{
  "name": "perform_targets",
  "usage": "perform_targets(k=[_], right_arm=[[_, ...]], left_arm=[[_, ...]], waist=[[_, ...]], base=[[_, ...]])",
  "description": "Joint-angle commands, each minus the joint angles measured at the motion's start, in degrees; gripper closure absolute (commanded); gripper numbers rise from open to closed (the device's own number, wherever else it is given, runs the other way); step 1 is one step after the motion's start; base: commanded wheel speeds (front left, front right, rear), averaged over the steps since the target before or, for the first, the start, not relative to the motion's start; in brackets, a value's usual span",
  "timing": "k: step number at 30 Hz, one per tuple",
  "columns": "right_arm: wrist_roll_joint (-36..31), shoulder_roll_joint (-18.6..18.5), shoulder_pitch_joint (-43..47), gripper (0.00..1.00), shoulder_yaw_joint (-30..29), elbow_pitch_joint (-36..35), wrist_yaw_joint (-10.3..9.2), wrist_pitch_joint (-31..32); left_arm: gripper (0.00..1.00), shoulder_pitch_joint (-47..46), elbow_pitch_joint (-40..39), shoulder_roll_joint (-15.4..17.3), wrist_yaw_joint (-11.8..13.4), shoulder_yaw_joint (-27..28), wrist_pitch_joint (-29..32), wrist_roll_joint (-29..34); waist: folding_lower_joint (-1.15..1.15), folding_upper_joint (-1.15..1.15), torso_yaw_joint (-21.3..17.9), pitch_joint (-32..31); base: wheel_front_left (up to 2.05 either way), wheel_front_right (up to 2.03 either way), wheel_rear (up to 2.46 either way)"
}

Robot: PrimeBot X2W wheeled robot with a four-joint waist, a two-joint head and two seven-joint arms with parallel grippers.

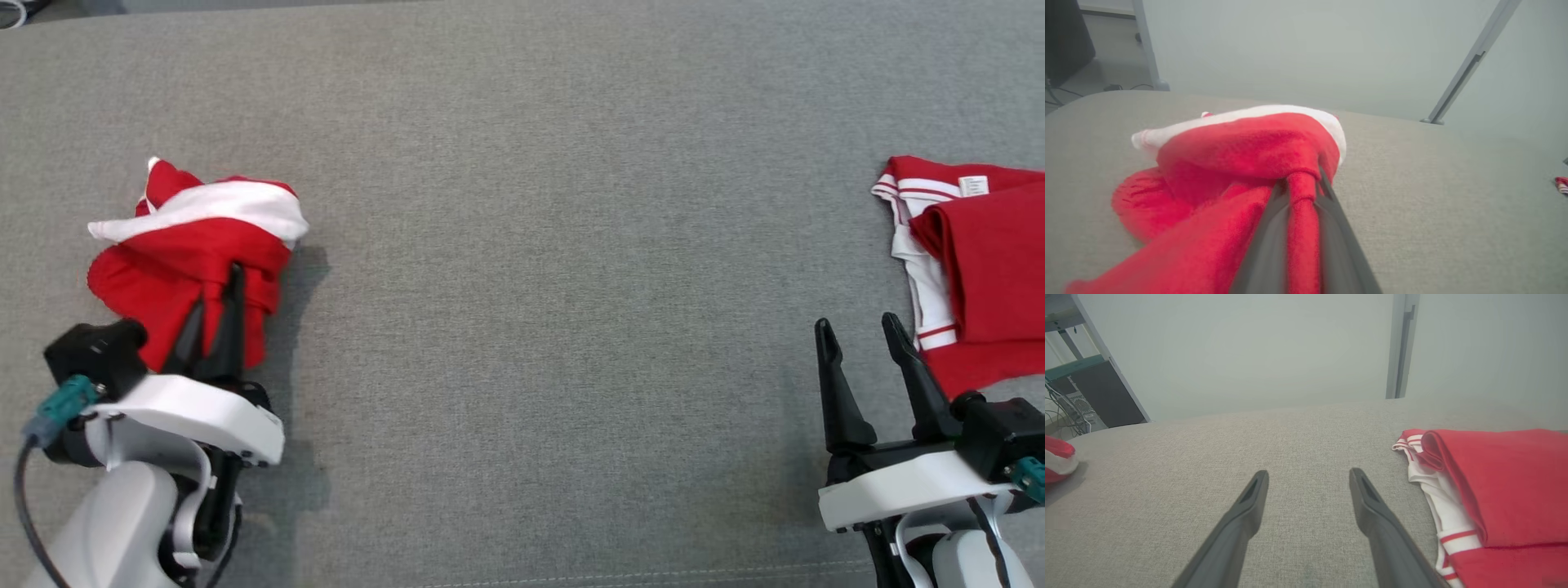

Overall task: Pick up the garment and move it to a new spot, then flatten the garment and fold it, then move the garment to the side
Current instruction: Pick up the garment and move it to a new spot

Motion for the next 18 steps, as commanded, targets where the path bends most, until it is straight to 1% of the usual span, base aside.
perform_targets(k=[1, 2, 3, 5, 9, 13, 18], right_arm=[[0.44, -0.41, 0.04, 0.0, 1.75, -0.81, -0.16, -0.99], [0.88, -0.41, 0.12, 0.0, 1.95, -0.33, -0.16, -1.22], [1.18, -0.41, 0.15, 0.0, 1.96, -0.15, -0.16, -1.38], [1.54, -0.41, 0.23, 0.0, 1.97, 0.06, -0.16, -1.49], [2.21, -0.41, 0.64, 0.0, 1.95, 0.99, -0.16, -1.9], [2.97, -0.41, 0.85, 0.0, 1.92, 1.48, -0.16, -2.36], [4.2, -0.4, 0.87, 0.0, 2.15, 2.19, -0.16, -3.01]], left_arm=[[1.0, -0.57, -2.6, 1.64, 1.01, 1.17, 0.25, 1.26], [1.0, 0.17, -4.49, 0.97, 1.95, -0.64, 0.96, 2.49], [1.0, 0.32, -5.42, 0.69, 2.28, -1.65, 1.4, 3.19], [1.0, 0.35, -6.37, 0.41, 2.44, -2.66, 1.93, 3.77], [1.0, -0.73, -8.69, -0.32, 2.51, -6.56, 4.35, 6.2], [1.0, -3.51, -9.68, -1.82, 1.79, -10.48, 6.52, 8.61], [1.0, -8.0, -9.46, -4.95, -0.23, -15.81, 9.24, 11.24]], waist=[[0.0, 0.0, -1.47, -0.74], [0.0, 0.0, -2.83, -1.15], [0.0, 0.0, -3.54, -1.4], [0.0, 0.0, -4.27, -1.61], [0.0, 0.0, -7.4, -2.47], [0.0, 0.0, -10.78, -2.6], [0.0, 0.0, -15.55, -2.58]], base=[[0.0, 0.0, 0.0], [0.0, 0.0, 0.0], [0.0, 0.0, 0.0], [0.0, 0.0, 0.0], [0.0, 0.0, 0.0], [0.0, 0.0, 0.0], [0.0, 0.0, 0.0]])
